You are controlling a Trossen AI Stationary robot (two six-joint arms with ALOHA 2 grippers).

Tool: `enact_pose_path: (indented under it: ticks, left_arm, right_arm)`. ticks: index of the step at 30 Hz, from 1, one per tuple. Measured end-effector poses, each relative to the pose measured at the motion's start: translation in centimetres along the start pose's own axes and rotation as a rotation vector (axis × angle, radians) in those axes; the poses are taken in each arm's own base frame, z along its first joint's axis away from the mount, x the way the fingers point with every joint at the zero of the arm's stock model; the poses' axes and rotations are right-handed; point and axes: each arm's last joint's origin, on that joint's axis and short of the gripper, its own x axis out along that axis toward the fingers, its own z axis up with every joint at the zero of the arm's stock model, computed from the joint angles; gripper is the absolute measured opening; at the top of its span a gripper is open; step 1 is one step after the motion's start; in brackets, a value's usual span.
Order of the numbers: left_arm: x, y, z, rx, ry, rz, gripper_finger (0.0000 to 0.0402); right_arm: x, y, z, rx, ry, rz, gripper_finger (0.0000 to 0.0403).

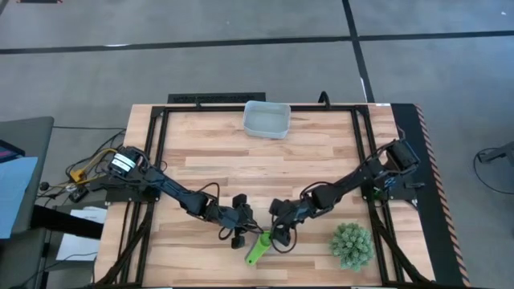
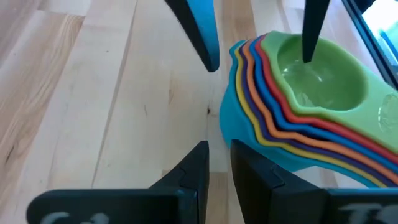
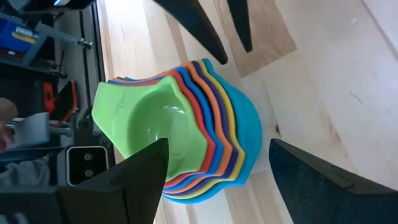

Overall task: Nest measuring cups in basket
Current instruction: Put the nested measuring cups into the bin

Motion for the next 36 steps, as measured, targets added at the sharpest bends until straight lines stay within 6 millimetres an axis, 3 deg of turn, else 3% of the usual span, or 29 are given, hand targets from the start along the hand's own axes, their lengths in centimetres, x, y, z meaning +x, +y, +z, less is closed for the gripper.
enact_pose_path:
  ticks: [14, 20, 28, 36]
  left_arm:
    - [0.0, 0.1, 0.0, 0.007, -0.002, 0.001, 0.0054]
    - [0.0, 0.1, 0.1, 0.007, -0.003, 0.002, 0.0054]
    - [0.1, 0.4, 0.2, 0.01, -0.007, 0.014, 0.0054]
    - [0.2, 0.7, 0.3, 0.001, -0.014, 0.018, 0.0054]
  right_arm:
    - [-0.2, -1.3, 1.3, 0.212, 0.077, 0.04, 0.0302]
    - [-0.4, -2.1, 2.0, 0.199, 0.07, 0.025, 0.0319]
    - [-0.4, -1.5, 2.2, 0.134, 0.059, 0.096, 0.0356]
    - [-0.4, -1.2, 2.4, 0.087, 0.044, 0.058, 0.034]
